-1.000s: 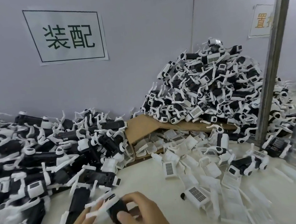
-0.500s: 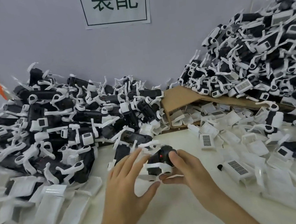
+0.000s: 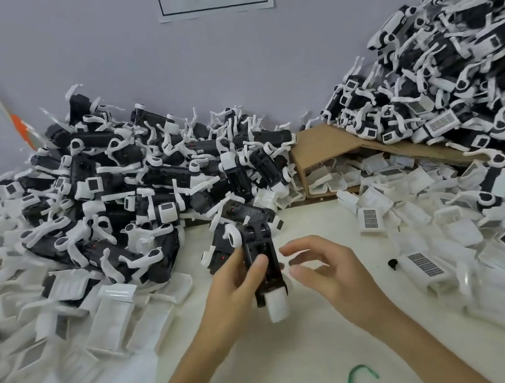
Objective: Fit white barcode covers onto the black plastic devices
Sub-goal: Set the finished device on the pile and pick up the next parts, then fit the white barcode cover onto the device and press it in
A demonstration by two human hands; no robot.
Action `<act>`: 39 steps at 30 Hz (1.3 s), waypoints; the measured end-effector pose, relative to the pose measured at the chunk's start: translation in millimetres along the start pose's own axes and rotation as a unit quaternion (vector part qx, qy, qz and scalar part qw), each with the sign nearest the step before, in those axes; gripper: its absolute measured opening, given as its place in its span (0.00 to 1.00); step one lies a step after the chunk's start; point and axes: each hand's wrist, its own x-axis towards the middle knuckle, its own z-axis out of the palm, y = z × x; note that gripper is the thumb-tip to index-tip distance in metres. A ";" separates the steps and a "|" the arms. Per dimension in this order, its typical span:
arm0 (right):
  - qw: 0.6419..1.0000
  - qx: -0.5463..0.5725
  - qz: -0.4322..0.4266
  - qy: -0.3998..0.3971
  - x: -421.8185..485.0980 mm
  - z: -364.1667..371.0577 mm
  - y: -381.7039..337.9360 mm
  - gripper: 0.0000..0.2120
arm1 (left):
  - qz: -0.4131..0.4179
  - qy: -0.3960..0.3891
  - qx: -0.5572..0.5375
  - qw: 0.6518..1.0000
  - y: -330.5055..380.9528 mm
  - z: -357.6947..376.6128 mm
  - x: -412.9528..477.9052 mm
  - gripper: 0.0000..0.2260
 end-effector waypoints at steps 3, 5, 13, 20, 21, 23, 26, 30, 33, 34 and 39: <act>0.988 -0.122 -0.093 -0.012 -3.9 4.5 5.8 0.28 | -0.088 -0.049 -0.064 0.993 0.4 -6.2 2.7 0.23; 0.974 -0.180 -0.135 -0.035 -4.9 5.4 8.1 0.36 | -0.120 -0.079 -0.079 0.986 -1.1 -9.3 4.7 0.26; 0.957 -0.219 -0.185 -0.052 -3.8 1.0 11.7 0.29 | -0.164 -0.081 -0.136 0.974 -5.2 -13.1 7.5 0.36; 0.994 -0.031 -0.082 0.067 -1.4 1.0 4.0 0.15 | -0.113 0.001 -0.265 0.958 -0.8 -23.4 14.5 0.18; 0.995 -0.001 -0.056 0.079 -1.1 0.8 3.9 0.14 | -0.106 -0.017 -0.231 0.967 -0.8 -21.0 12.5 0.15; 0.997 0.028 -0.022 0.062 -2.5 0.9 4.5 0.16 | -0.084 -0.069 -0.127 0.986 0.1 -11.0 6.0 0.17; 0.996 -0.012 -0.025 -0.083 -9.1 12.2 8.4 0.23 | -0.072 -0.075 -0.126 0.987 -2.4 4.3 -1.4 0.17; 0.984 -0.103 -0.079 -0.119 -3.9 15.0 13.5 0.22 | -0.092 0.003 -0.198 0.976 -2.8 -3.0 3.0 0.23; 0.936 -0.331 -0.084 0.087 12.4 -12.4 26.9 0.20 | -0.091 0.030 -0.188 0.977 -2.8 -7.7 7.1 0.22; 0.910 -0.394 -0.033 0.122 16.7 -24.0 31.7 0.23 | -0.096 0.032 -0.184 0.978 -3.0 -7.1 7.5 0.22; 0.831 -0.521 0.186 0.050 21.9 -62.9 57.7 0.29 | -0.109 0.004 -0.183 0.977 -7.4 -4.5 5.0 0.22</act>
